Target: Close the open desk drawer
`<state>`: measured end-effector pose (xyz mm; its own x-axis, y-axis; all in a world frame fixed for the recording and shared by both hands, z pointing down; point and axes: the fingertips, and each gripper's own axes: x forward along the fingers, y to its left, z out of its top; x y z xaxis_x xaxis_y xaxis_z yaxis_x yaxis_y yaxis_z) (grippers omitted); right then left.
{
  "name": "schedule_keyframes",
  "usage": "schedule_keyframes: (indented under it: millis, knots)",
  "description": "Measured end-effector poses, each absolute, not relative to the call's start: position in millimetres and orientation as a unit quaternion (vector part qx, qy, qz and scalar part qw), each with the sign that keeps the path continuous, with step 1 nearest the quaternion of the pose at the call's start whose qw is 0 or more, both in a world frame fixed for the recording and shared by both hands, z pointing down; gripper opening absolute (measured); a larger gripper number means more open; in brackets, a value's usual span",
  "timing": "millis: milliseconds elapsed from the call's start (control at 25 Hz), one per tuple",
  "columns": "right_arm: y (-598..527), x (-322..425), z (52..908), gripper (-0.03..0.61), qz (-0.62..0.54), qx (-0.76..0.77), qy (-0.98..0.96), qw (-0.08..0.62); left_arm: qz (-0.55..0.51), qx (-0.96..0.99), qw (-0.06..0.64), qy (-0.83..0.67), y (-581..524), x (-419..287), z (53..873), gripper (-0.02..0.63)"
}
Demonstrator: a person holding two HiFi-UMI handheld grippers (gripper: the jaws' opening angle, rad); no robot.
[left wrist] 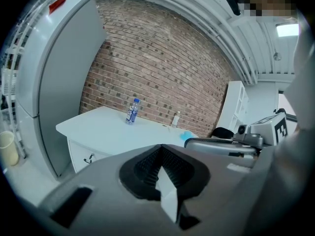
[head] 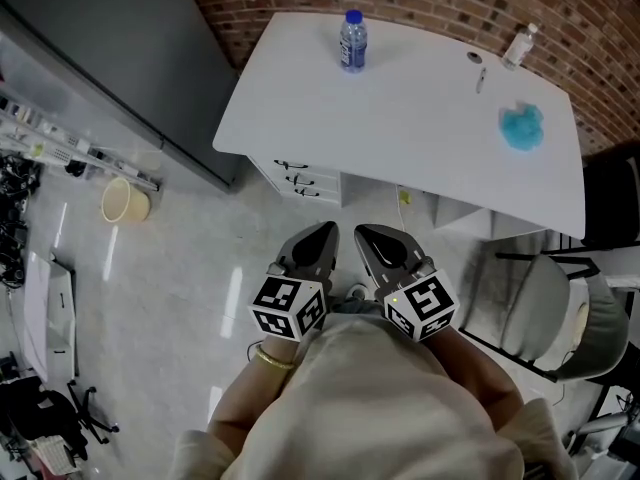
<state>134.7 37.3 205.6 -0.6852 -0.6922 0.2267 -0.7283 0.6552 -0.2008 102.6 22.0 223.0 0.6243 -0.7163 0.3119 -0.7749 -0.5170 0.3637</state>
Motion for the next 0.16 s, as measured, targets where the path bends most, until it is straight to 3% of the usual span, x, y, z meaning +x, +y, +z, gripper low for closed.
schedule_keyframes:
  millis: [160]
  knots:
    - [37.4, 134.3, 207.9, 0.002, 0.142, 0.393, -0.906, 0.066, 0.061, 0.868, 0.243, -0.429, 21.5, 100.3, 224.4, -0.003]
